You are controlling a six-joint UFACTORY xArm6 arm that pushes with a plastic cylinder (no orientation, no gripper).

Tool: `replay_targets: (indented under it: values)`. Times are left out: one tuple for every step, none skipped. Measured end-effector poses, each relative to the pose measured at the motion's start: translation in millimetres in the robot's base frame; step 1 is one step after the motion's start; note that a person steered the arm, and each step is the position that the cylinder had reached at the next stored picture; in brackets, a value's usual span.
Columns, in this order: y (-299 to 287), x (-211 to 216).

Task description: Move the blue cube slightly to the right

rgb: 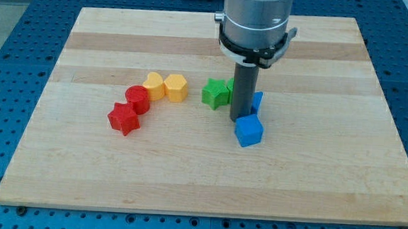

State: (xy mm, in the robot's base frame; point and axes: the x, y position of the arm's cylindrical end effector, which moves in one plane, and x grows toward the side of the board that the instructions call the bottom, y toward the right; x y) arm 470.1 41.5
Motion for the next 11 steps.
replay_targets:
  values:
    - [-39.5,11.9]
    - [-94.8,18.2]
    - [-111.6,43.3]
    - [-100.1,61.4]
    - [-56.1,40.3]
    - [-15.1,20.8]
    - [16.3,22.6]
    - [-11.9,39.6]
    - [-30.7,64.6]
    - [5.2,66.6]
    - [48.0,66.6]
